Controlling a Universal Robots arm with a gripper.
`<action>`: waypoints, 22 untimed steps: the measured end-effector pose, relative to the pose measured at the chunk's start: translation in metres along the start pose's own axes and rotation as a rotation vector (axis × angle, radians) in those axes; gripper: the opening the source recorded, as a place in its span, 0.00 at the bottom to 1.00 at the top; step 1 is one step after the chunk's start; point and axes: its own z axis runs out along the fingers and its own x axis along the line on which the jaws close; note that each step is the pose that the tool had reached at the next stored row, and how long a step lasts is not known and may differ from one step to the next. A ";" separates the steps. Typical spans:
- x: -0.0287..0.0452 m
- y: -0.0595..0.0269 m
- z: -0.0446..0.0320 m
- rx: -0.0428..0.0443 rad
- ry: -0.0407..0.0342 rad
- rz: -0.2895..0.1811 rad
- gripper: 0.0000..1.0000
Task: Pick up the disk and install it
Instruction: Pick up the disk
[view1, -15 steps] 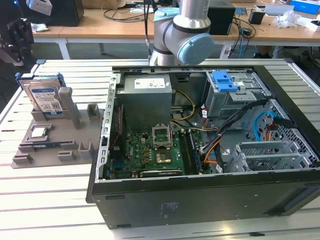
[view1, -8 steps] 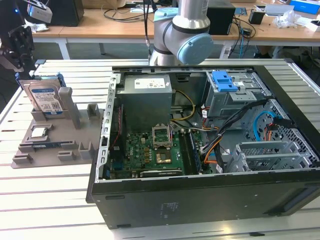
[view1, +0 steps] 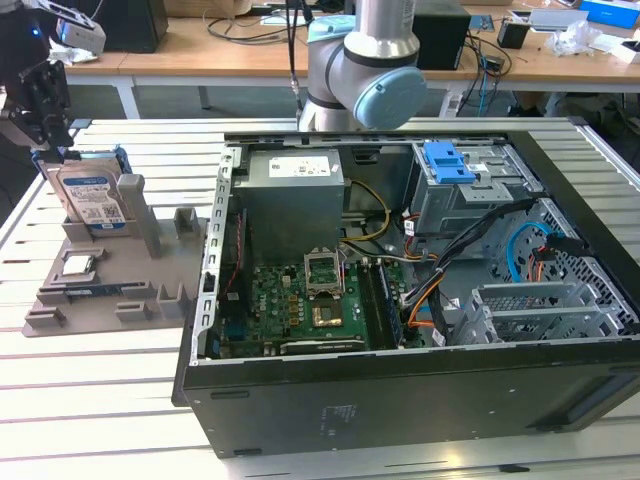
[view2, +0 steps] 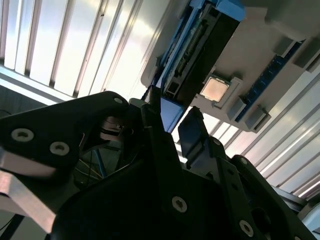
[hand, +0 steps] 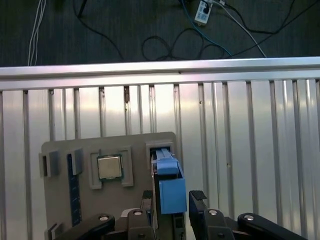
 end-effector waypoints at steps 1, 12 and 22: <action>0.0001 0.0002 0.0020 0.0000 0.0000 0.000 0.42; 0.0006 -0.0007 0.0247 -0.0009 0.0018 -0.044 0.42; 0.0010 -0.0013 0.0387 -0.0013 0.0022 -0.050 0.42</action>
